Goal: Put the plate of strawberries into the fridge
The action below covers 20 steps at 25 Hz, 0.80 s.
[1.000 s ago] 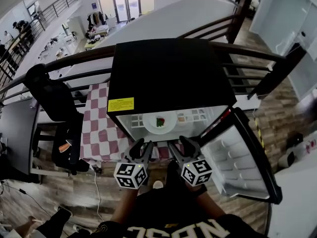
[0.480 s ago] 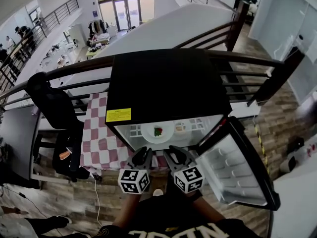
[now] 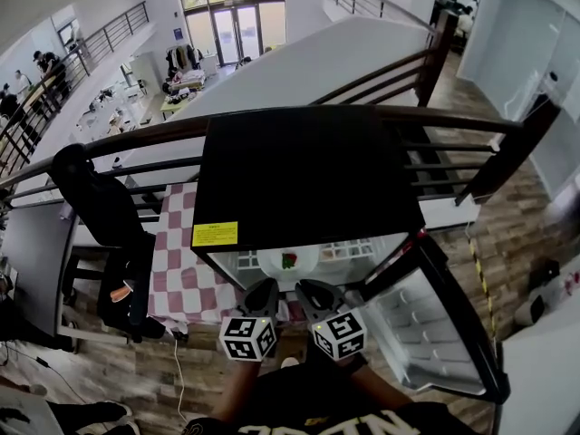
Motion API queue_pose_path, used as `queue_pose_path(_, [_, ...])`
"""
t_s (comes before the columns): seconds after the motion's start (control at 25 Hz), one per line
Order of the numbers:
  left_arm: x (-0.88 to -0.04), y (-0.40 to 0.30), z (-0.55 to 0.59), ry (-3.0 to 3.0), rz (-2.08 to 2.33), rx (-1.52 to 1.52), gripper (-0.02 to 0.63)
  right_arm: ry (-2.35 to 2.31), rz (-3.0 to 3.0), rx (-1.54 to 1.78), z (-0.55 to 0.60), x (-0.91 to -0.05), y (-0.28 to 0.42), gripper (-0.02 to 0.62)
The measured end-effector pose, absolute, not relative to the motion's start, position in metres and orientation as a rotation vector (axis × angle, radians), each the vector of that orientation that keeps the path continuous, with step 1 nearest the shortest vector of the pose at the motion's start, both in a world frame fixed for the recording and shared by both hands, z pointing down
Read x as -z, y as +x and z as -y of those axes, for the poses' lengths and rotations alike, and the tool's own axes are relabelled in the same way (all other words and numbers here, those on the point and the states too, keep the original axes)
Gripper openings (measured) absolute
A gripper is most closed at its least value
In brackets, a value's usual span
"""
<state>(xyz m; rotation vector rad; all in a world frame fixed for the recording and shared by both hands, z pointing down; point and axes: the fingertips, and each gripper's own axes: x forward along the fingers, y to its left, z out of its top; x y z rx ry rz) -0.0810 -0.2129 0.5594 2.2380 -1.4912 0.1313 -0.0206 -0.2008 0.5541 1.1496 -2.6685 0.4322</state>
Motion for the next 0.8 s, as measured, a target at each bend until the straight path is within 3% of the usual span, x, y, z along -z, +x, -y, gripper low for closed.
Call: queue_pose_path(0.8, [-0.562,-0.057,0.263,2.223,1.437,-0.141,0.031,1.107,2.649,-0.424,0.252,-0.566,-0.019,0.040])
